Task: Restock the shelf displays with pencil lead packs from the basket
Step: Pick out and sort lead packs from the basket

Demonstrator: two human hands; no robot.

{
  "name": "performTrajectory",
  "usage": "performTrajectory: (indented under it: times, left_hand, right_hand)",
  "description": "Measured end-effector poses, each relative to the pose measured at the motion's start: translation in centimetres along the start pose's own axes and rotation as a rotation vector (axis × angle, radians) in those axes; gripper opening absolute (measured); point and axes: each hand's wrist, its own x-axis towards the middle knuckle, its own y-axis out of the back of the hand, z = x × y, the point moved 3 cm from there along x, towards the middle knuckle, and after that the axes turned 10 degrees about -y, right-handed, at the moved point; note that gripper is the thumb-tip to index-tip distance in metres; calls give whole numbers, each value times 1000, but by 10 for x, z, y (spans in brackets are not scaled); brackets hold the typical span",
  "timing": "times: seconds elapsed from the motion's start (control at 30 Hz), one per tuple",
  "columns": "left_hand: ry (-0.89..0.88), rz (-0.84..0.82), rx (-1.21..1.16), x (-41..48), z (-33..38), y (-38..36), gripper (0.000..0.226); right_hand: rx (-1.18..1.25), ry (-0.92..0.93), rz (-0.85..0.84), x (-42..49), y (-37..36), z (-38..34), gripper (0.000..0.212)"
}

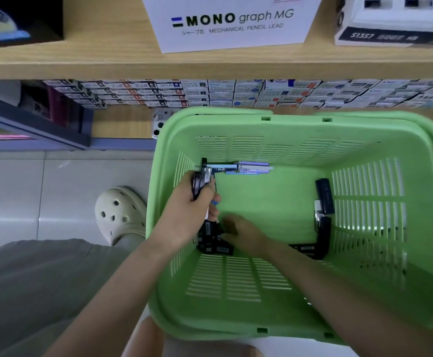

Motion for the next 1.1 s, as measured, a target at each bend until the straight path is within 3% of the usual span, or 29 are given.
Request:
performTrajectory:
  times: [0.13, 0.27, 0.4, 0.53, 0.77, 0.97, 1.1]
  left_hand:
    - [-26, 12, -6, 2, 6, 3, 7]
    - [-55, 20, 6, 5, 13, 2, 8]
    - [-63, 39, -9, 7, 14, 2, 9]
    - [-60, 50, -2, 6, 14, 2, 8]
    - [-62, 50, 93, -2, 9, 1, 12]
    - [20, 29, 89, -15, -8, -4, 12]
    - [120, 77, -23, -26, -21, -5, 3]
  right_hand:
    - [172, -93, -28, 8, -6, -11, 19]
    - [148, -107, 1, 17, -9, -25, 43]
    - [161, -111, 23, 18, -16, -34, 23]
    - [184, -137, 21, 15, -9, -34, 41]
    - [175, -127, -5, -7, 8, -26, 40]
    - [84, -141, 26, -28, 30, -18, 31]
    - [190, -134, 100, -46, 46, -29, 30]
